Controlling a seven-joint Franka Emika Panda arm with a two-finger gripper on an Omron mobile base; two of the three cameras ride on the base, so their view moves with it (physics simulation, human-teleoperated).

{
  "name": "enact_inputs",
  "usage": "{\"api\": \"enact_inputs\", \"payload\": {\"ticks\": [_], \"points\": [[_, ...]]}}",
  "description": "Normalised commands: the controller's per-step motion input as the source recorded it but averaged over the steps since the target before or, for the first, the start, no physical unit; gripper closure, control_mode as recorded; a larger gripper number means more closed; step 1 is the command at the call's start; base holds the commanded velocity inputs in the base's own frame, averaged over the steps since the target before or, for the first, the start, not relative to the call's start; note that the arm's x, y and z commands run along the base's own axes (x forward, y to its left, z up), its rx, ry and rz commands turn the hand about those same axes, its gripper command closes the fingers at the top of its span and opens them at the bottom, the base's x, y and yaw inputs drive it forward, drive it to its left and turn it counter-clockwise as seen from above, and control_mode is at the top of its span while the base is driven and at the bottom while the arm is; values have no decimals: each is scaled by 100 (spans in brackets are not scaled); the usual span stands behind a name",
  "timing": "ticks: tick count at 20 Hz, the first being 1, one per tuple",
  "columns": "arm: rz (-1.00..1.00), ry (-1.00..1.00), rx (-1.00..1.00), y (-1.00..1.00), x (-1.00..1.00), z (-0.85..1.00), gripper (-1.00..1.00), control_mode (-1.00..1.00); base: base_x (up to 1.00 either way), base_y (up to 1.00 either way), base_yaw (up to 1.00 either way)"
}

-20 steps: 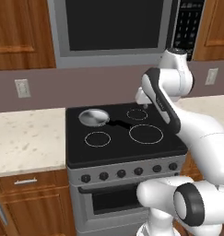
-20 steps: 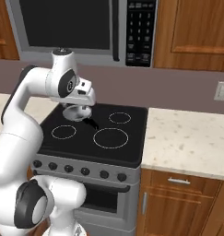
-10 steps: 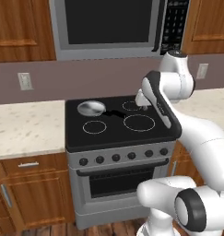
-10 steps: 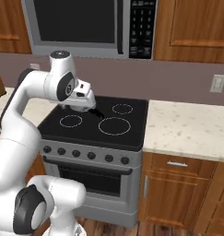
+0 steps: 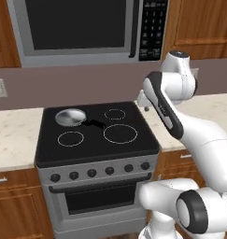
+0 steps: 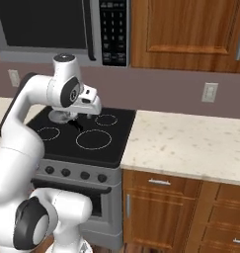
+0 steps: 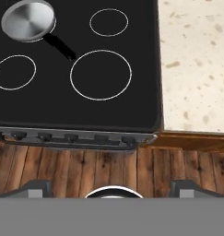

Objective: Turn on the rear left burner of the stove.

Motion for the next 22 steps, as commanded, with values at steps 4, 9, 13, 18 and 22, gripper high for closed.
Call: {"api": "enact_inputs", "payload": {"ticks": [4,9,13,18,22], "points": [[0,0,0,0,0,0,-100,100,36,-26,3],[0,0,0,0,0,0,-100,100,12,-9,1],[0,0,0,0,0,0,-100,100,0,0,0],[0,0,0,0,0,0,-100,100,0,1,0],[0,0,0,50,0,-25,-100,-100,2,23,0]]}}
